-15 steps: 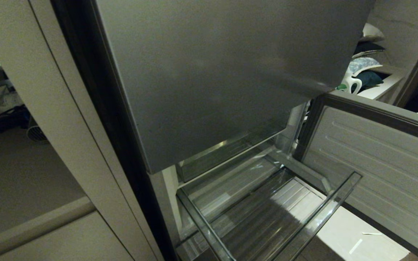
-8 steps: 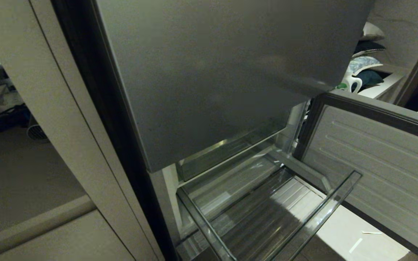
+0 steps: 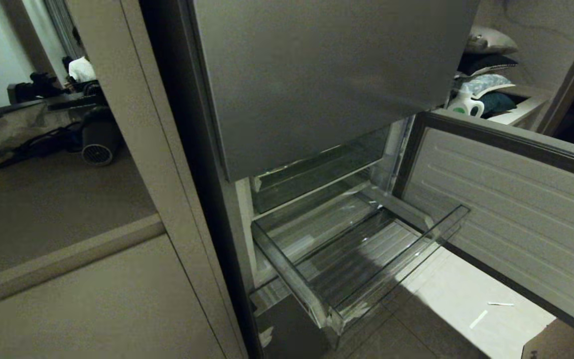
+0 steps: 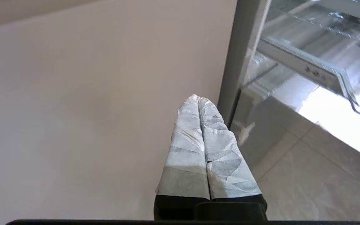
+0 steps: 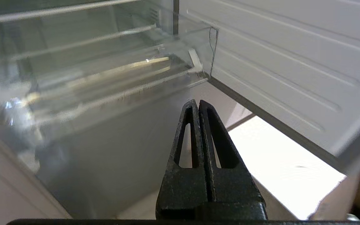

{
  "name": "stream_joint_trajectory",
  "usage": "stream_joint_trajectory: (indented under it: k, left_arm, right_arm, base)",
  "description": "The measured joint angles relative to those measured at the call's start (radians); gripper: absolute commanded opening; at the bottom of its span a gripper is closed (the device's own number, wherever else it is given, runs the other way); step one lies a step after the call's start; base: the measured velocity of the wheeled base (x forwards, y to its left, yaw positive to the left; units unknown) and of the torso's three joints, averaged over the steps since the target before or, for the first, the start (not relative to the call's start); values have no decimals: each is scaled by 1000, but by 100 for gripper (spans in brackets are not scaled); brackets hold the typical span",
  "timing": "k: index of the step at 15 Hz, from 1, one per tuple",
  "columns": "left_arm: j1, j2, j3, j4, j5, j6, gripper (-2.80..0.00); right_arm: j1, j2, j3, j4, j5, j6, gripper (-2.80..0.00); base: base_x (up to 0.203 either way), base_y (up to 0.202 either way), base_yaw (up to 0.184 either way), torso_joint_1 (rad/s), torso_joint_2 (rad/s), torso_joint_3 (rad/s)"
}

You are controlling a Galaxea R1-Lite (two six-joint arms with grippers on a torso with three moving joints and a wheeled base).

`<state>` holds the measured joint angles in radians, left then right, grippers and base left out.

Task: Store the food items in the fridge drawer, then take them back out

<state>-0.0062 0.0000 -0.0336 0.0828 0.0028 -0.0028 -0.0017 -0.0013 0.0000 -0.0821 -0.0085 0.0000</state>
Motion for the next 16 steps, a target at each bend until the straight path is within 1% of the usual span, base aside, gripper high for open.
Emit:
stream_joint_trajectory:
  k: [2, 4, 6, 8, 11, 14, 16]
  left_arm:
    - [0, 0, 0, 0, 0, 1, -280]
    - [0, 0, 0, 0, 0, 1, -280]
    - [0, 0, 0, 0, 0, 1, -280]
    - [0, 0, 0, 0, 0, 1, -280]
    - [0, 0, 0, 0, 0, 1, -280]
    - [0, 0, 0, 0, 0, 1, -280]
    - [0, 0, 0, 0, 0, 1, -280]
  right_arm:
    - [0, 0, 0, 1, 7, -59, -280]
    - [0, 0, 0, 0, 29, -147, -280]
    - [0, 0, 0, 1, 41, -165, -280]
    - [0, 0, 0, 3, 36, -147, -280]
    - [0, 0, 0, 2, 31, -48, -280]
    - [0, 0, 0, 0, 31, -42, -280]
    - [0, 0, 0, 0, 31, -40, -280]
  base:
    - [-195, 0, 2, 2, 2, 1]
    - [-195, 0, 0, 1, 1, 2]
    - [-197, 0, -1, -1, 2, 2]
    - [-197, 0, 2, -3, 3, 2]
    - [-197, 0, 1, 5, 4, 1]
    - [-149, 0, 1, -5, 1, 2]
    - [0, 0, 0, 0, 0, 0]
